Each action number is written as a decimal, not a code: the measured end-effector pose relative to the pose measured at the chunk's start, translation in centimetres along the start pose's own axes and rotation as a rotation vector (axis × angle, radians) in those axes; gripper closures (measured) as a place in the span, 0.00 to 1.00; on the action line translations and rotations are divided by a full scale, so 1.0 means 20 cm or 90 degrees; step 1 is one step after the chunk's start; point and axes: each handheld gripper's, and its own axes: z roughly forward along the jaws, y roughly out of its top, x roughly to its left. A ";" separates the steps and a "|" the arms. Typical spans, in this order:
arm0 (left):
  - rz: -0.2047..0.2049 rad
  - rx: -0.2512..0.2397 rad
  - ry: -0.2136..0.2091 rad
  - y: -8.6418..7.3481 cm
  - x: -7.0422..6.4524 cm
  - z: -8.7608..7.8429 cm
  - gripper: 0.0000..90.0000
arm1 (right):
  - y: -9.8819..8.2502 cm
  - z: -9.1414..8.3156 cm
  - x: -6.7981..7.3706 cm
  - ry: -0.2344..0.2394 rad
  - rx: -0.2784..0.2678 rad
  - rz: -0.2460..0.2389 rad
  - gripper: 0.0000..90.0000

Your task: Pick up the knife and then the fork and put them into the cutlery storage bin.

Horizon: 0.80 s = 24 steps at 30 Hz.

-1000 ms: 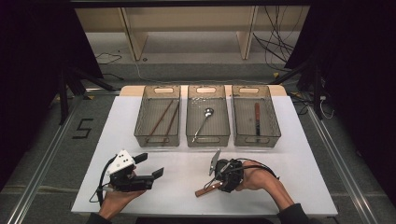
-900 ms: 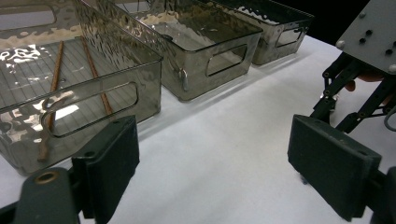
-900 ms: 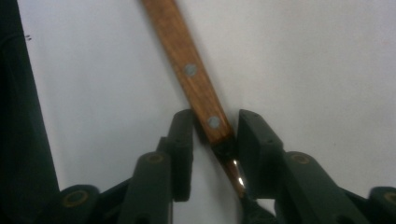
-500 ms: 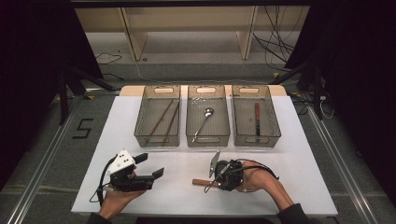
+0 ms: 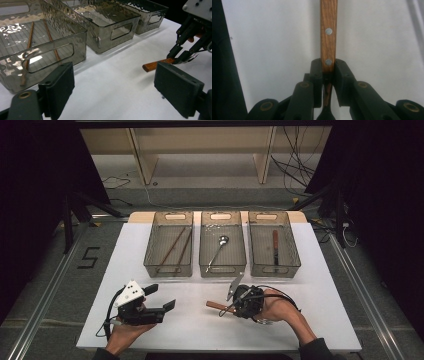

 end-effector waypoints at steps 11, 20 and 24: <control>0.004 -0.004 0.001 0.00 0.00 0.00 0.18 | -0.05 -0.17 -0.12 -0.028 -0.138 0.112 0.87; 0.001 -0.009 0.003 0.00 0.00 -0.01 0.18 | -0.11 -0.34 -0.25 -0.078 -0.238 0.212 0.87; 0.002 -0.011 0.004 0.00 0.00 -0.01 0.18 | -0.14 -0.40 -0.31 -0.103 -0.274 0.262 0.87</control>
